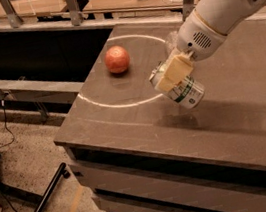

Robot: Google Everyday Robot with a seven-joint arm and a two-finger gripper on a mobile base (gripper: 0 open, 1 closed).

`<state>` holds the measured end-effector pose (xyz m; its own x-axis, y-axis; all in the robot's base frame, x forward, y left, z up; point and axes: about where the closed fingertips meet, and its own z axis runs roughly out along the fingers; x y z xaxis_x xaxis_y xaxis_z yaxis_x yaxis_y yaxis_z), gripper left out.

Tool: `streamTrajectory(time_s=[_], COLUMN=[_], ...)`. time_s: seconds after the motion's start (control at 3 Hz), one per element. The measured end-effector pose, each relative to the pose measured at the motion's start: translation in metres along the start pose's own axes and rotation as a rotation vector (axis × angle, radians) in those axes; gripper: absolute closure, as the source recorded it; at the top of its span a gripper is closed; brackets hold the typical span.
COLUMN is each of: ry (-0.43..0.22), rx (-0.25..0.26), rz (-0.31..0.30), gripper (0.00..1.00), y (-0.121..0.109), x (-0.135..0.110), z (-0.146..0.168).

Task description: Place 7up can upright

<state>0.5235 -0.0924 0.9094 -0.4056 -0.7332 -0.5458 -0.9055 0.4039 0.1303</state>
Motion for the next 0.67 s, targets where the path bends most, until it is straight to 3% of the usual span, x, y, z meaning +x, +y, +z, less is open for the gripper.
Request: streamTrajectory(time_s=[0.33, 0.67], ry=[-0.251, -0.454], rx=[-0.041, -0.027], rz=[0.013, 0.018], gripper=[1.0, 1.0], y=[0.0, 0.003], x=[-0.002, 0.005], z=[-0.023, -0.037])
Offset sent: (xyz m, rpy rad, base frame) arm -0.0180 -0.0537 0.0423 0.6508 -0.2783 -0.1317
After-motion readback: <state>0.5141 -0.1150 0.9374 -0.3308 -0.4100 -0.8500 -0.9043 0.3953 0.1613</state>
